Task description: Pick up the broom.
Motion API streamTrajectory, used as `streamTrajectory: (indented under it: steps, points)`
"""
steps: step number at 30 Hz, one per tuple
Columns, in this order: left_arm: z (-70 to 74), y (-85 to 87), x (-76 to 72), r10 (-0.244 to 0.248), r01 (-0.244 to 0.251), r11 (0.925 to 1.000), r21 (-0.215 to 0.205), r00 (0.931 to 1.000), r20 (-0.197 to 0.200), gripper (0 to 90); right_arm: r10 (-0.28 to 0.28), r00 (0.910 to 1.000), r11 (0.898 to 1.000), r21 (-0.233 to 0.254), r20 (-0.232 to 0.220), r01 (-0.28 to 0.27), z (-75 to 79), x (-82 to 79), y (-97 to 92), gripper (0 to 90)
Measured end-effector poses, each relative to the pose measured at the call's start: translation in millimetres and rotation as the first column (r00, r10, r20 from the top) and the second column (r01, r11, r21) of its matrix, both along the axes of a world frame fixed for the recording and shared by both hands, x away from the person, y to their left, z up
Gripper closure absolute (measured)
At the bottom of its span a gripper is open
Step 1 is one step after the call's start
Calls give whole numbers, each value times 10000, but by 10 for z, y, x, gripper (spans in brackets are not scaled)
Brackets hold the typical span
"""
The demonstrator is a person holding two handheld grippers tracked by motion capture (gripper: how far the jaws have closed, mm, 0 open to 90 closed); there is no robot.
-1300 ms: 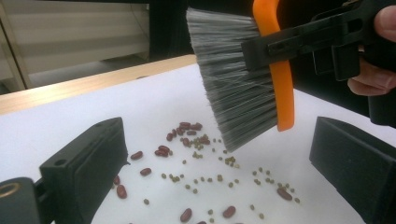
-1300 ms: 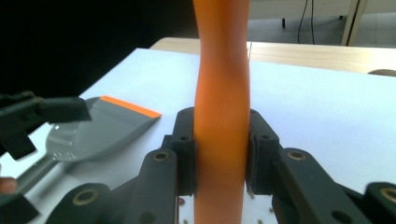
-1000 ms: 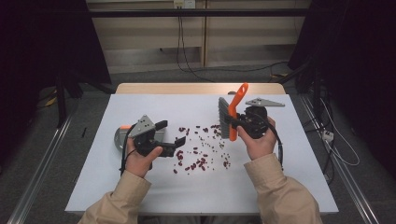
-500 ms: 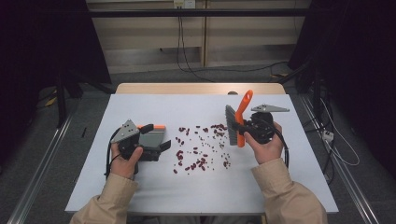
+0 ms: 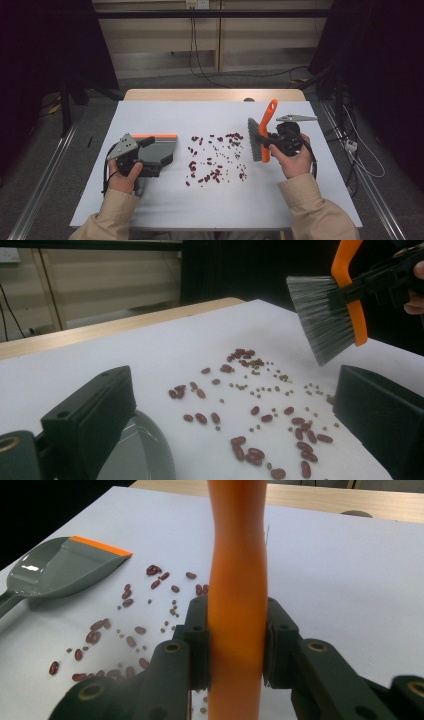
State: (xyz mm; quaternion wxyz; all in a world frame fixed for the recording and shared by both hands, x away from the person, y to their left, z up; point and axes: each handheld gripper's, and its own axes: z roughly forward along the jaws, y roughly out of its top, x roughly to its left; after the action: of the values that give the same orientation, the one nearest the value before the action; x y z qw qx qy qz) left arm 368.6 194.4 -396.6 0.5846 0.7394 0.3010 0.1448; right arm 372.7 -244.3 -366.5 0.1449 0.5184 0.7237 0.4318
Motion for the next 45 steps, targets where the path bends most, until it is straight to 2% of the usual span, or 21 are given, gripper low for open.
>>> streamTrajectory:
  steps: [8, 14, 20, 22, 24, 30, 33, 36, 41, 45]
  points:
    - [-49, 100, -33, 95, -95, 9999, 99, 9999, -53, 31, 180, 9993, 9996, -223, -338, -188, 20, -38, -71, 703]
    - [-64, 170, -52, 186, -186, 9998, 46, 9998, -8, 31, 186, 9954, 9987, -451, -944, -229, 20, -26, -145, 702]
    - [-74, 203, -41, 236, -236, 9997, 17, 9997, -65, 31, 127, 9915, 9979, -614, -1293, -208, 34, 9, -203, 702]
    - [-79, 198, -41, 223, -223, 9997, 44, 9997, -70, 31, -79, 9906, 9935, -1132, -1367, -77, -40, 64, -175, 701]
    - [-81, 198, -41, 229, -229, 9997, 43, 9997, -72, 31, -112, 9888, 9933, -1156, -1487, -61, -122, 114, -147, 701]
    - [-103, 213, -41, 333, -332, 9993, 151, 9994, -57, 35, -584, 9950, 9866, -1566, -807, 452, -273, 257, -61, 708]
    - [-115, 219, -39, 366, -365, 9992, 167, 9993, -87, 35, -812, 9949, 9822, -1743, -598, 697, -327, 327, -38, 707]
    - [-119, 220, -38, 377, -375, 9991, 175, 9992, -102, 36, -983, 9932, 9815, -1712, -630, 863, -395, 399, -33, 703]
    - [-123, 230, -38, 389, -387, 9991, 199, 9992, -112, 36, -981, 9918, 9816, -1722, -821, 828, -496, 466, 12, 694]
    - [-125, 229, -42, 388, -386, 9991, 172, 9992, -107, 36, -909, 9934, 9830, -1660, -706, 782, -510, 467, 48, 663]
